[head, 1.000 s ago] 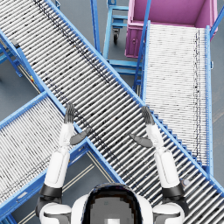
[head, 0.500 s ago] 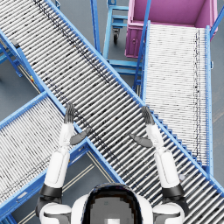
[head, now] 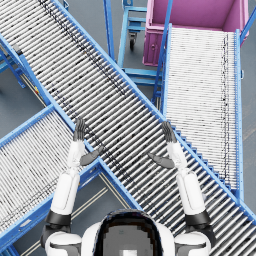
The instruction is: Pick up the oil and place it on the left assembly line, put the cola on the right, and keep Sprite still
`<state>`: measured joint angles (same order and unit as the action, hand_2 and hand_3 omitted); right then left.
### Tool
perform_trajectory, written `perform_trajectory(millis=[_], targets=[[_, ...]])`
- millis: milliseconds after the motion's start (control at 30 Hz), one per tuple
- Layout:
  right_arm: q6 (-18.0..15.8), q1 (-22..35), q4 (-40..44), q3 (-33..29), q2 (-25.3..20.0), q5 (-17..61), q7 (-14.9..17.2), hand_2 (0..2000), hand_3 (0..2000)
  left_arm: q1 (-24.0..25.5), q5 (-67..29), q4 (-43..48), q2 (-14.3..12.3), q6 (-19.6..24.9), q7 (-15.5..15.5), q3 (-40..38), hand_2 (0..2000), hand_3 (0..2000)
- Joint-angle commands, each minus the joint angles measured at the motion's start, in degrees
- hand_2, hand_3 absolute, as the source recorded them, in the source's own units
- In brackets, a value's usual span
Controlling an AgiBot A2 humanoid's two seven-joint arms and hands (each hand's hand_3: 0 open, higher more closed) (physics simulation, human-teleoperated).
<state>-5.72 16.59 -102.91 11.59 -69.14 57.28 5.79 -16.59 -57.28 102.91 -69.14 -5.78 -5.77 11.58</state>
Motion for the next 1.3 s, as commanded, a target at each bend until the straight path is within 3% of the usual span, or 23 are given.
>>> perform_trajectory(millis=[33, 1167, 1300], targets=[[0.0, 0.0, 0.0, 0.0, 0.0, 0.0, 0.0, 0, 0, 0.0, 0.0, 0.0, 0.0, 0.0, 0.0, 0.0, 0, 0], [0.0, 0.1, 0.9, 1.7, -0.1, 0.0, 0.0, 0, 0, -0.1, 0.0, -0.9, -0.1, 0.0, 0.0, 1.7, 0, 0], [4.2, 1.4, 0.6, -2.2, -1.4, 0.0, -4.3, 0, 0, -1.3, 0.0, 1.5, -1.4, 4.3, 4.2, -3.3, 0, 0]])
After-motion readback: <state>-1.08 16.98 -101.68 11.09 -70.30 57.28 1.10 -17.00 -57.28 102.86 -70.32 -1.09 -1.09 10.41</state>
